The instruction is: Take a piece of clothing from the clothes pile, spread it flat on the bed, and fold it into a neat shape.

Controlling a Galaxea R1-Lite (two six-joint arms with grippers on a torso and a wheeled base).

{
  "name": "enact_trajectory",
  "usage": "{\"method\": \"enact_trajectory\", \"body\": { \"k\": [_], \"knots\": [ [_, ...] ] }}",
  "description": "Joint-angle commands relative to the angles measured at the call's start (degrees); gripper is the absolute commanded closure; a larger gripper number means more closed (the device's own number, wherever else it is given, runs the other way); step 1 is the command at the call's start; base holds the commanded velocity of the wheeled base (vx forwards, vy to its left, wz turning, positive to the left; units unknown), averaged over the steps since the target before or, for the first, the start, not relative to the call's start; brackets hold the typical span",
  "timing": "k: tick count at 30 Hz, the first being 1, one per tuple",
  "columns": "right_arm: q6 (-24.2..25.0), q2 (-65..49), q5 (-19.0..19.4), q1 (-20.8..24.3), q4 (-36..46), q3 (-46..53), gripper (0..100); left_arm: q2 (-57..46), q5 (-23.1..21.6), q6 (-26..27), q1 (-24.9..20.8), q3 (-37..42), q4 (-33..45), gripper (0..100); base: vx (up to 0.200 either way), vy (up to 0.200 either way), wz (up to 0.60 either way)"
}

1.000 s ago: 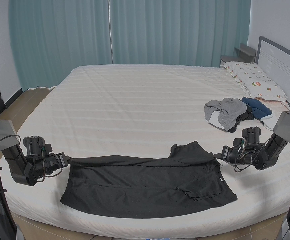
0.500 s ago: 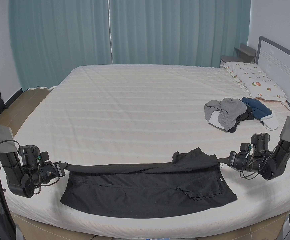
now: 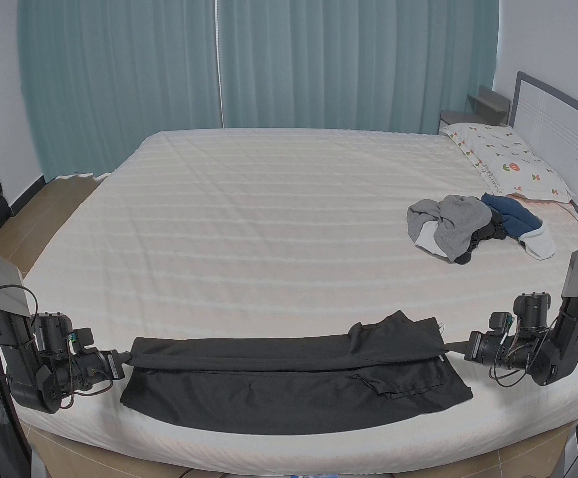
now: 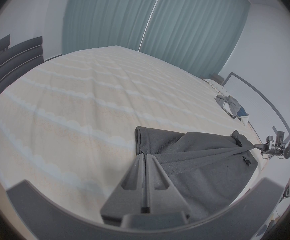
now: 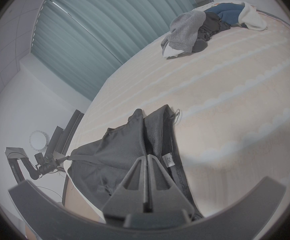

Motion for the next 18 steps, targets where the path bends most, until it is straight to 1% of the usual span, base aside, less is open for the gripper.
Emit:
{"method": "enact_trajectory", "body": {
  "k": [1, 5, 8, 13, 16, 18],
  "knots": [
    [-0.3, 0.7, 0.4, -0.2, -1.6, 2.4, 100, 1.1, -1.6, 0.2, 1.2, 2.4, -2.3, 100, 0.000, 0.000, 0.00],
    [-0.3, 0.6, 0.5, -0.4, -2.0, 2.9, 100, 1.2, -2.0, 0.2, 1.1, 4.5, -3.9, 100, 0.000, 0.000, 0.00],
    [-0.3, 0.1, 2.1, -1.1, -2.1, 3.6, 100, 1.3, -2.0, 0.2, 1.2, 5.7, -5.7, 100, 0.000, 0.000, 0.00],
    [-0.3, 0.6, 2.6, -1.5, -2.0, 4.0, 100, 1.0, -2.1, 0.2, 1.5, 6.6, -6.0, 100, 0.000, 0.000, 0.00],
    [-0.3, 0.1, 4.3, -2.0, -2.1, 5.1, 100, 0.9, -2.0, 0.2, 1.5, 7.2, -6.0, 100, 0.000, 0.000, 0.00],
    [-0.3, 0.1, 4.5, -1.9, -2.1, 5.3, 100, 1.1, -2.1, 0.2, 1.4, 7.4, -6.0, 100, 0.000, 0.000, 0.00]
  ]
}}
